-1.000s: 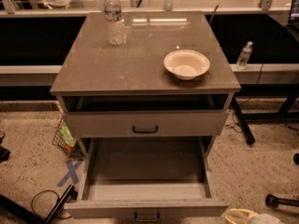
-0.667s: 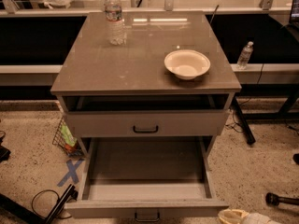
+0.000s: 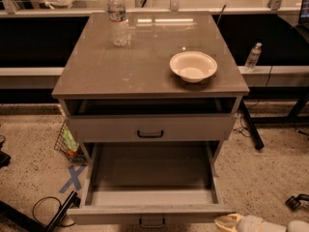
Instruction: Close middle drawer
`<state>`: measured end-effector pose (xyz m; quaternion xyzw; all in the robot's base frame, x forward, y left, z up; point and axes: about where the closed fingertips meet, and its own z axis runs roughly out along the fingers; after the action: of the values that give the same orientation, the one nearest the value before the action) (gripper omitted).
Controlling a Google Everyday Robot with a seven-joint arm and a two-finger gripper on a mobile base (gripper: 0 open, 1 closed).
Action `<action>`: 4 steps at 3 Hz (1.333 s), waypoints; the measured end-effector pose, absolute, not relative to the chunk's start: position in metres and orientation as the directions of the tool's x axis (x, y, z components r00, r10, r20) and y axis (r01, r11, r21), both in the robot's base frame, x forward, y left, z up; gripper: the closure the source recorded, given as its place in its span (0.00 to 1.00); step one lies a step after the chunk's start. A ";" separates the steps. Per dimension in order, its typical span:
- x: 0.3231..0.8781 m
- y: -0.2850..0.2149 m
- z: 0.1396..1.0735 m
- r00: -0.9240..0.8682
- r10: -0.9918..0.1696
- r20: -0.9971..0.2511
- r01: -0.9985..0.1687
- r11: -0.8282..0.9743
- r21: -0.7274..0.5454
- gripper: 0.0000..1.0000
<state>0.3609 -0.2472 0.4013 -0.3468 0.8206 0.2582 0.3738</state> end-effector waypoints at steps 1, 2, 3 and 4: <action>0.385 -0.232 0.402 -0.451 -0.393 -0.801 -0.791 0.592 0.155 1.00; 0.415 -0.214 0.408 -0.418 -0.417 -0.807 -0.819 0.557 0.137 1.00; 0.452 -0.198 0.411 -0.400 -0.464 -0.791 -0.842 0.527 0.116 1.00; 0.492 -0.184 0.409 -0.388 -0.492 -0.779 -0.854 0.509 0.104 1.00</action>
Offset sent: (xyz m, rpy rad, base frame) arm 0.0991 0.0581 0.0183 -0.0161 -0.0608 0.1524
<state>0.4918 -0.1843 0.4087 -0.4244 0.7930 0.2556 0.3547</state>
